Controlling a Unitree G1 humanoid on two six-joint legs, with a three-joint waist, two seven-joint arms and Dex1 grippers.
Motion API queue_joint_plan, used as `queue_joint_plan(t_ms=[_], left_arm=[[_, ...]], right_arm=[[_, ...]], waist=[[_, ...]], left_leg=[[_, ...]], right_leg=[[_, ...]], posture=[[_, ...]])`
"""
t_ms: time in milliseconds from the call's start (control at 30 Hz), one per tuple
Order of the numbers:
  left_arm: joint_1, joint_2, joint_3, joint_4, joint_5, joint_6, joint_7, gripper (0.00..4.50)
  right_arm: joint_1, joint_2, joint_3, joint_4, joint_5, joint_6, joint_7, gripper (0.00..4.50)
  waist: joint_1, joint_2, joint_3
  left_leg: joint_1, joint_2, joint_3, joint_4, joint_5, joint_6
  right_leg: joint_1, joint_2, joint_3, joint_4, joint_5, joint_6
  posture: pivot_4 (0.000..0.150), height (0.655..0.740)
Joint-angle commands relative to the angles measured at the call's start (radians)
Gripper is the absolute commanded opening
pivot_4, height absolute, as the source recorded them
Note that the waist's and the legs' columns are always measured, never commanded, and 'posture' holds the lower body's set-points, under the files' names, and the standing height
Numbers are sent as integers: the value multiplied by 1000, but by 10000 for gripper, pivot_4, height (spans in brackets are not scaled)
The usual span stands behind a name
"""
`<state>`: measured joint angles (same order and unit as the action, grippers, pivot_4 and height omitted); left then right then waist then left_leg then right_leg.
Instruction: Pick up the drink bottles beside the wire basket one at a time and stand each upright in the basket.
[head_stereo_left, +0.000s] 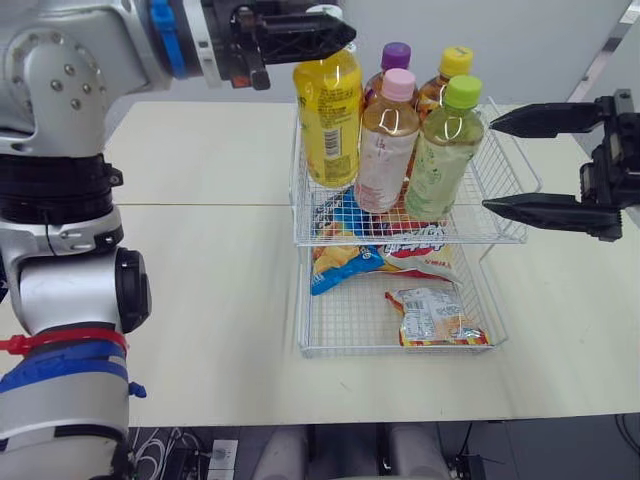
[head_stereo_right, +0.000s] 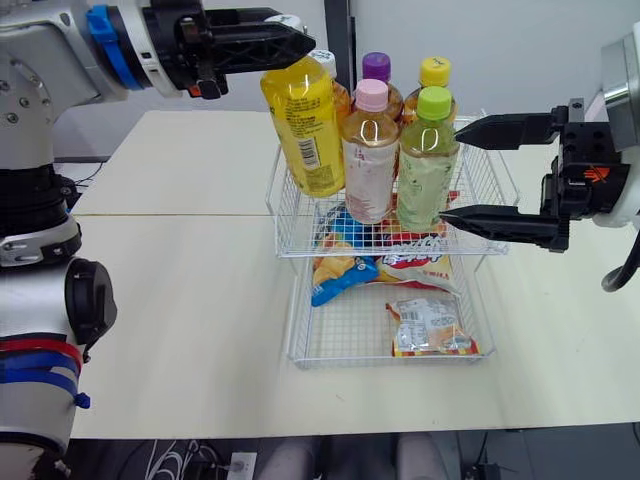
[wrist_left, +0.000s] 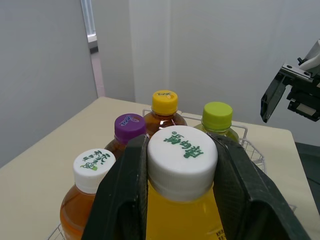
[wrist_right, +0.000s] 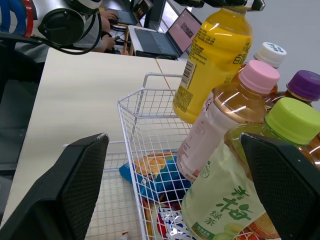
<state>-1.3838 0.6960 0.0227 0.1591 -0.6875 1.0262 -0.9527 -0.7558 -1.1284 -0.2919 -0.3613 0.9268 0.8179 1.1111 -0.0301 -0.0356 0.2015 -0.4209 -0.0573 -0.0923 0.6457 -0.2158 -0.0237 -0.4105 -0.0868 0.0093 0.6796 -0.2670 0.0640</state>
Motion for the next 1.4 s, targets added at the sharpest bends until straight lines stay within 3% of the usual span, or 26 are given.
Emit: queue_joint_plan(t_ms=[33,700,1033,1267,1400], left_arm=[[-6,-15,7,-51,9,-25,5,13549],[107,-56,4,-64,44,-57,4,13548],[68,-3,41,-43,19,-39,-63,44785],[24,83,135,-54,-31,24,-47,44785],[104,214,151,-80,48,-37,-27,44785]], right_arm=[[1,-20,-39,-19,17,-3,-6,45000],[61,-81,-108,21,-30,-24,-7,45000],[83,-91,-123,32,-43,-39,7,45000],[72,-106,-117,71,-71,-67,10,45000],[94,-102,-128,121,-148,-146,8,45000]], waist=[[1,0,0],[1,0,0],[-1,0,0],[-1,0,0],[-5,1,0]], left_leg=[[0,0,0,0,0,0],[0,0,0,0,0,0],[1,0,2,0,0,0],[1,0,2,0,0,0],[3,1,3,-1,0,0]], right_leg=[[0,0,0,0,0,0],[0,0,0,0,0,0],[0,0,1,0,0,0],[1,0,1,0,0,0],[0,0,2,0,0,0]], posture=[[1500,7400],[1500,7400],[1500,7400],[1500,7400],[1500,7400]])
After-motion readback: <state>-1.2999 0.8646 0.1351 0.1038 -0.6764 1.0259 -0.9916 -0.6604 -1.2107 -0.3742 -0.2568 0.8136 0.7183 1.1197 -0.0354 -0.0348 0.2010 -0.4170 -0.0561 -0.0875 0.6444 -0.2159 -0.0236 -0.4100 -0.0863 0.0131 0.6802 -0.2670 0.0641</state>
